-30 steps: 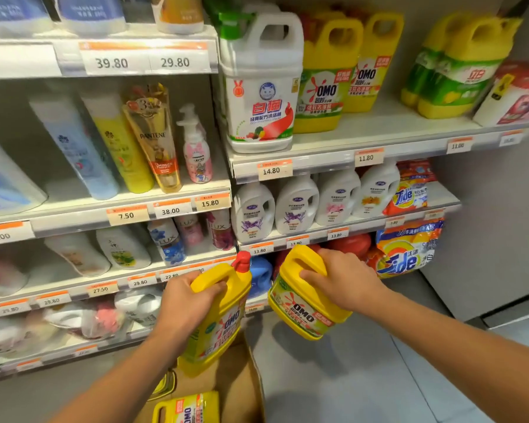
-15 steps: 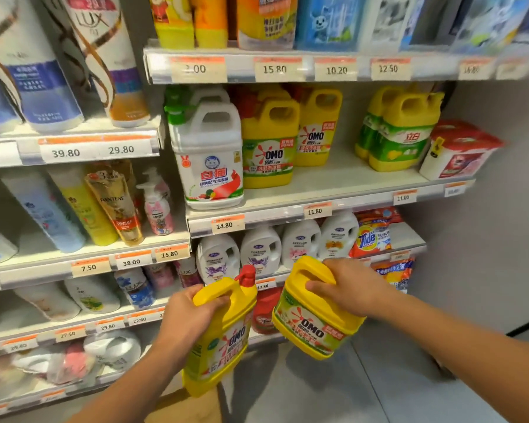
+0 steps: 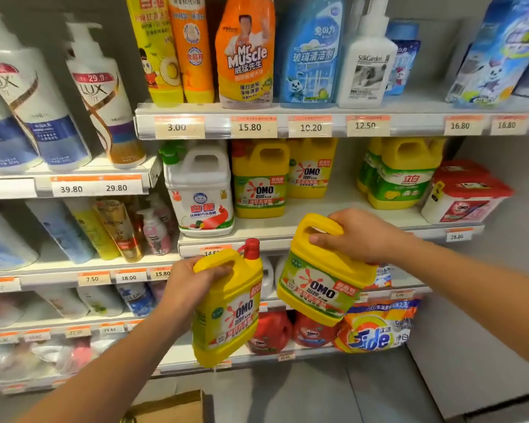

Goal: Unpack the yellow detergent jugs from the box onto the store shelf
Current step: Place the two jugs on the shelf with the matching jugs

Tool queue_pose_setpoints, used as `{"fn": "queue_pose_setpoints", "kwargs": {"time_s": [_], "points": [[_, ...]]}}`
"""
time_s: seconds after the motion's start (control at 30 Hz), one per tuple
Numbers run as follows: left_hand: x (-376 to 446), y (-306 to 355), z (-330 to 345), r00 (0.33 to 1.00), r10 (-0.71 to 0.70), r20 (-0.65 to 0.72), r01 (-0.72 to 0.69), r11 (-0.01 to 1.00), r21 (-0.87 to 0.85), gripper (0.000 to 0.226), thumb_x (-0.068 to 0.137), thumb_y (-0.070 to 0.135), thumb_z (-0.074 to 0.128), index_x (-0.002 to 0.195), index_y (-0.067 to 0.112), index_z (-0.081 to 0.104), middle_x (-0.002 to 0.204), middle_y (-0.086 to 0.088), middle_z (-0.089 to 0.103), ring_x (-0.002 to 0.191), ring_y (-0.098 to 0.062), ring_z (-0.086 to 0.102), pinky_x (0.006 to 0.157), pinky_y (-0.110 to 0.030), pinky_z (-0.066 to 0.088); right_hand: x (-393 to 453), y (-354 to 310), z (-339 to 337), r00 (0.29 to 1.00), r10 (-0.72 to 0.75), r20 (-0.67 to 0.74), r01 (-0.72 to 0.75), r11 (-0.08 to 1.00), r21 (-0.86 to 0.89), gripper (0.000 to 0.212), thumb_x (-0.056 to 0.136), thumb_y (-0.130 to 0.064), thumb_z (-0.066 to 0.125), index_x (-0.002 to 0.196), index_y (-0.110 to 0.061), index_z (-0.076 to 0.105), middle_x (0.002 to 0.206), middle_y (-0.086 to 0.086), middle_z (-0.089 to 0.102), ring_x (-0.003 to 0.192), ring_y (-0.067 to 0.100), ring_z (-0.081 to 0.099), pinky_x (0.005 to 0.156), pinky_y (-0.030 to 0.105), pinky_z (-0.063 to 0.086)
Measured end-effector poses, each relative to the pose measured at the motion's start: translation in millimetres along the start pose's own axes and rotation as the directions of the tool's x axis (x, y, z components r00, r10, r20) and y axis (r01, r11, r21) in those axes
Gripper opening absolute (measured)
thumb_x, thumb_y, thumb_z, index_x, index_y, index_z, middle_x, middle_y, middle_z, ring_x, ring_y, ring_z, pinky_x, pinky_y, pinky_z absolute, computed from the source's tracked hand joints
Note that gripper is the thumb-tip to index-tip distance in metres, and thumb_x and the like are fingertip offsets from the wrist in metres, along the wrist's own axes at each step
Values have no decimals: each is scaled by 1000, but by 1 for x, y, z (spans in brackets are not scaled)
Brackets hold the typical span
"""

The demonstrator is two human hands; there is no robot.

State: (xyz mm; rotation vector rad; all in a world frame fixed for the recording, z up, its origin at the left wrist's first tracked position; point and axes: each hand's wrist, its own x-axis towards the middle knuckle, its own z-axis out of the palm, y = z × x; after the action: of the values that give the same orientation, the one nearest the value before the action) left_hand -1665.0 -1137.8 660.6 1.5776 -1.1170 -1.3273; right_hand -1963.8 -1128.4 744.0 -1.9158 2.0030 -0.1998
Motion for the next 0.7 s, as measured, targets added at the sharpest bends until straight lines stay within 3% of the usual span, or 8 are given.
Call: {"fn": "queue_pose_setpoints", "kwargs": {"time_s": [0.13,0.27,0.47,0.6,0.7], "points": [[9,24,0,1000,-9,1,9,997,-70,16,76,14,85,91,14,77,79,-3,81,79,-28,77,72,-38,61,15,-6,-24,999,23,-47,-20,998,61,38,90,-63,63,68,-33,59,70,-10,62,70,14,63,59,31,48],[28,40,-8,999,0,38,3,996,-86,21,75,14,86,95,13,78,84,-4,82,82,-28,77,76,-41,62,38,-15,-40,997,57,-54,-50,992,119,41,89,-66,63,87,-26,72,88,1,73,86,22,70,77,42,59],[53,50,-18,994,-13,109,19,999,-49,20,75,13,86,94,11,80,87,-7,82,87,-29,77,84,-47,61,64,-34,-55,995,84,-57,-76,988,134,37,91,-63,62,79,-28,65,87,0,69,86,23,68,66,33,49],[68,49,-22,992,-9,129,14,999,-39,18,76,12,85,93,12,80,87,-5,82,87,-27,77,82,-44,61,81,-37,-57,983,163,-83,-138,957,254,35,92,-60,63,90,-26,68,99,5,68,95,28,65,78,38,51],[74,48,-22,991,-12,135,18,999,-42,16,77,11,84,92,11,81,86,-5,82,86,-27,77,77,-39,60,94,-34,-53,957,279,-81,-218,874,435,34,88,-60,69,89,-26,64,105,10,68,100,32,65,82,42,54]]}}
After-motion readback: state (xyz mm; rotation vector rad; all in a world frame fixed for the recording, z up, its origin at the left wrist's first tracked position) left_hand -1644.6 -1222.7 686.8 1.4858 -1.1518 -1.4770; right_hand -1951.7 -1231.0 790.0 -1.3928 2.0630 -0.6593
